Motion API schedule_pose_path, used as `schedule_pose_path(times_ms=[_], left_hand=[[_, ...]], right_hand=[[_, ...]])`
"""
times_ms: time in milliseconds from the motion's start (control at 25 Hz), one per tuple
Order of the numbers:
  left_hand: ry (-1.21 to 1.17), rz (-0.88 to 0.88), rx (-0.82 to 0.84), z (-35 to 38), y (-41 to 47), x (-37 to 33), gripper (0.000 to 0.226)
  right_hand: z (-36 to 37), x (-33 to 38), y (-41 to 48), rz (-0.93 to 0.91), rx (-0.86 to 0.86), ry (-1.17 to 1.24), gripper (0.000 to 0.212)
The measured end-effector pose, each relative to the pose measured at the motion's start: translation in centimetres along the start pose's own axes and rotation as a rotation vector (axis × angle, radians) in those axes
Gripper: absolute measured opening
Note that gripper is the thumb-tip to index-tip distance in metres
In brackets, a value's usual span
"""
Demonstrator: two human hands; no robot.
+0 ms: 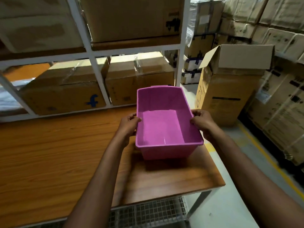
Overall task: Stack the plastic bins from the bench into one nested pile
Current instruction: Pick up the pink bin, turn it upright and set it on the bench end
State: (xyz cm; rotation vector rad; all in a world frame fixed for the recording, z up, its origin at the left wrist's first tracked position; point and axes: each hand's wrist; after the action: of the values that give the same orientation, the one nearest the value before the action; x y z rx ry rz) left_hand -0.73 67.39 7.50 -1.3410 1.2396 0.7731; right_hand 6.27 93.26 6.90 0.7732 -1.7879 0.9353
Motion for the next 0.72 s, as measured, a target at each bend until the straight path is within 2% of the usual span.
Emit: schedule_pose_path(times_ms=[200,440,720], left_hand=[[-0.034,-0.029,-0.106,2.5,1.6,-0.1,0.041],[-0.048,-0.036,-0.141,2.6,2.8,1.5,0.036],[-0.066,-0.024,-0.116,2.2,1.9,1.1,0.035]], right_hand=[[-0.7,0.2,2.3,-0.018,0.078,-0.018,0.049],[-0.4,0.5,2.2,-0.039,0.126,0.010,0.036],[0.2,0.2,2.4,-0.021,0.097,0.029,0.040]])
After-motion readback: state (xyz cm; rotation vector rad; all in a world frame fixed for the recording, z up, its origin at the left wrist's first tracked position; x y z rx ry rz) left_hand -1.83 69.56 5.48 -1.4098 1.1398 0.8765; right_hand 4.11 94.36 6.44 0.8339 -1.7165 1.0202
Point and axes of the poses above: each hand's wrist, its own y-axis towards the middle knuckle, its own z-axis out of the palm, x = y × z, and after that the axes turned 1 degree about z, right-handed
